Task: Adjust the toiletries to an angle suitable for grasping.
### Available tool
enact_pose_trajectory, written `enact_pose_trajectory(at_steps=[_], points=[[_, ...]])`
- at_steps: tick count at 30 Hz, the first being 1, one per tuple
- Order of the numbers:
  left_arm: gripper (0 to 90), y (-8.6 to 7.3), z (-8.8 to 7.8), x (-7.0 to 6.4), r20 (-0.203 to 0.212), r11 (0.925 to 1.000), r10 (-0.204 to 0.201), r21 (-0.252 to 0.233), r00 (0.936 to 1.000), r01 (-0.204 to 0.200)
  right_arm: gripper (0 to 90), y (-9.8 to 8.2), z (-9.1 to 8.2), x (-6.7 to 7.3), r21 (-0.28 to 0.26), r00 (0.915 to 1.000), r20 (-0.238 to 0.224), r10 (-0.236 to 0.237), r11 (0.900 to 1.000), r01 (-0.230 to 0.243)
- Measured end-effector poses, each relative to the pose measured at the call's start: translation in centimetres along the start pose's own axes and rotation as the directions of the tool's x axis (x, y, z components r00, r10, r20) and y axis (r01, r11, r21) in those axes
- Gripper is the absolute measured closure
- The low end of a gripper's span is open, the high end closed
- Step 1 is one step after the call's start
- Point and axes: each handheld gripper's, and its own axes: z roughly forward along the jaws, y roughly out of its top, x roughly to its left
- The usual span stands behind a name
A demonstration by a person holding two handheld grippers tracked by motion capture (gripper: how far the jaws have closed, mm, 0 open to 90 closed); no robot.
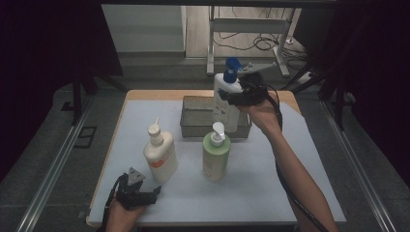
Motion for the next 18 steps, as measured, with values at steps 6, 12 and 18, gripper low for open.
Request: enact_pose_trajectory(at_steps=[6, 12, 18], points=[[12.1, 0.0, 0.0, 0.0, 0.000, 1.0000, 0.000, 0.000, 1.0000, 0.000, 40.6, 0.6, 1.1, 0.0, -0.008, 1.0000, 0.007, 0.000, 1.000, 0.000], [12.1, 0.0, 0.0, 0.0, 0.000, 1.0000, 0.000, 0.002, 1.0000, 0.000, 40.6, 1.0, 1.8, 0.0, -0.017, 1.0000, 0.007, 0.005, 1.000, -0.005], [12.1, 0.0, 0.0, 0.0, 0.001, 1.0000, 0.000, 0.001, 1.0000, 0.000, 40.6, 1.3, 2.9, 0.0, -0.025, 0.9998, 0.014, 0.012, 1.000, -0.012]])
